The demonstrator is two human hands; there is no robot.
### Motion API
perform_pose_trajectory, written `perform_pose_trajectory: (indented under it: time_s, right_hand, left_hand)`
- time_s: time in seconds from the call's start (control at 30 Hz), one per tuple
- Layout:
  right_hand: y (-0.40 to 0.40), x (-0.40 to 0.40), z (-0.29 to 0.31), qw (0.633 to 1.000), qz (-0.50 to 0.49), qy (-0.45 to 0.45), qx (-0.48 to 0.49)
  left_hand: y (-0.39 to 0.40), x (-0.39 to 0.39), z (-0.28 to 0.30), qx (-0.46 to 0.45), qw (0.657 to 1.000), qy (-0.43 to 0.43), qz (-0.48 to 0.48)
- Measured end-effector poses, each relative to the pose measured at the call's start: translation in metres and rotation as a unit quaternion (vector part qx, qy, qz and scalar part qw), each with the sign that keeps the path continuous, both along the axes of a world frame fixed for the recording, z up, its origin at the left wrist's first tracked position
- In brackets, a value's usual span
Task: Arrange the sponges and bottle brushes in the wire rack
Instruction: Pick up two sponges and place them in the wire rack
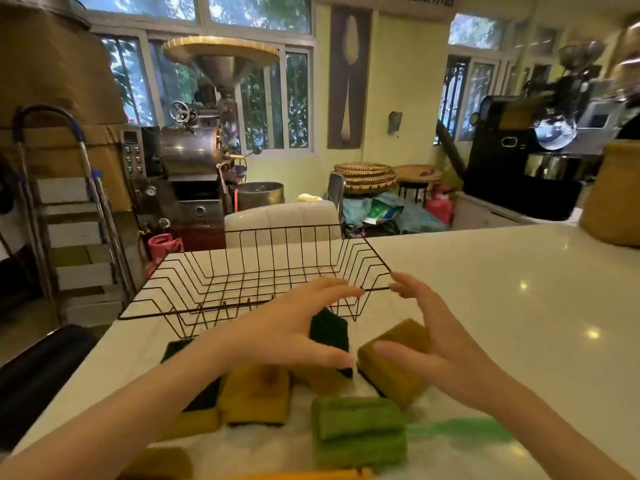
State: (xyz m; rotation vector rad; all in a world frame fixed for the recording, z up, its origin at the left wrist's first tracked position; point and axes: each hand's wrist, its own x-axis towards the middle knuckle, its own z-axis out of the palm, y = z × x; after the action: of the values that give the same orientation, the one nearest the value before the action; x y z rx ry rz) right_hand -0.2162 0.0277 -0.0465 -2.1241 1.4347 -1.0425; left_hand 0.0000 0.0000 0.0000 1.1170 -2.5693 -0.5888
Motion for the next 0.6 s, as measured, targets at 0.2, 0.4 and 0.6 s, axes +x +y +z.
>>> perform_pose_trajectory:
  time_s: [0.2, 0.4, 0.6]
  right_hand:
    - [-0.002, -0.006, -0.015, 0.987, -0.024, 0.157, 0.024]
    - [-0.002, -0.01, -0.02, 0.973, -0.019, 0.224, 0.047]
    - [-0.003, -0.017, -0.024, 0.969, 0.004, 0.242, 0.059]
  left_hand:
    - [-0.011, -0.003, -0.016, -0.08, 0.976, -0.199, -0.022]
    - [-0.014, -0.01, -0.019, -0.145, 0.95, -0.274, -0.036]
    - [-0.019, -0.018, -0.021, -0.128, 0.945, -0.301, -0.029]
